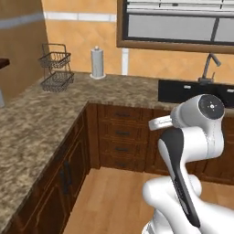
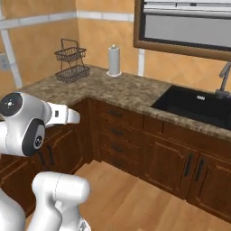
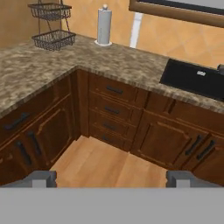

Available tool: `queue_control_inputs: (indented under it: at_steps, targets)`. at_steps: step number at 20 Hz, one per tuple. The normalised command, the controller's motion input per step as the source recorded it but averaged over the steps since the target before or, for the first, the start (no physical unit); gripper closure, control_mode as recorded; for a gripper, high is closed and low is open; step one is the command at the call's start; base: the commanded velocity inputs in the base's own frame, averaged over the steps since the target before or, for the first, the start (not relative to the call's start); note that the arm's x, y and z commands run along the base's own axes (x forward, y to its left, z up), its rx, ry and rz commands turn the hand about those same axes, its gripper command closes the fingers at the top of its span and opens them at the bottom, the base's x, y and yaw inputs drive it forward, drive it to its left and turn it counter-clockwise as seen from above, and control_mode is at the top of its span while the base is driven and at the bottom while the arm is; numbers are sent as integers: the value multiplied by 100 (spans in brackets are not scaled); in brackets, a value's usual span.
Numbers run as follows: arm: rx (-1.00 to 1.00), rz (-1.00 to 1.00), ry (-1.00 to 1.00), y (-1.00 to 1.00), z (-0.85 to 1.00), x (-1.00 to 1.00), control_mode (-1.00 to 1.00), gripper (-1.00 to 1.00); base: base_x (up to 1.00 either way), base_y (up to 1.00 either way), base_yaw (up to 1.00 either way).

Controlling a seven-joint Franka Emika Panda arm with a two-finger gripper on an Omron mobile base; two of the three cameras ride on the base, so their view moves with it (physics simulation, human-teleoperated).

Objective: Gather all objects into one cabinet and sort the glasses and bowls to opposite sides.

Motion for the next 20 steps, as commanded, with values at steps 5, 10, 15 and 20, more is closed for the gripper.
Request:
queue_control_inputs:
  at_steps: [5, 10, 15, 20]
  targets:
    - [0, 0, 0, 0, 0, 0, 100, -100, 0, -66, -32]
    - [0, 0, 0, 0, 0, 0, 100, -100, 6, -87, -28]
    - [0, 0, 0, 0, 0, 0, 100, -100, 1, -81, -27]
    - [0, 0, 0, 0, 0, 0, 100, -100, 7, -88, -27]
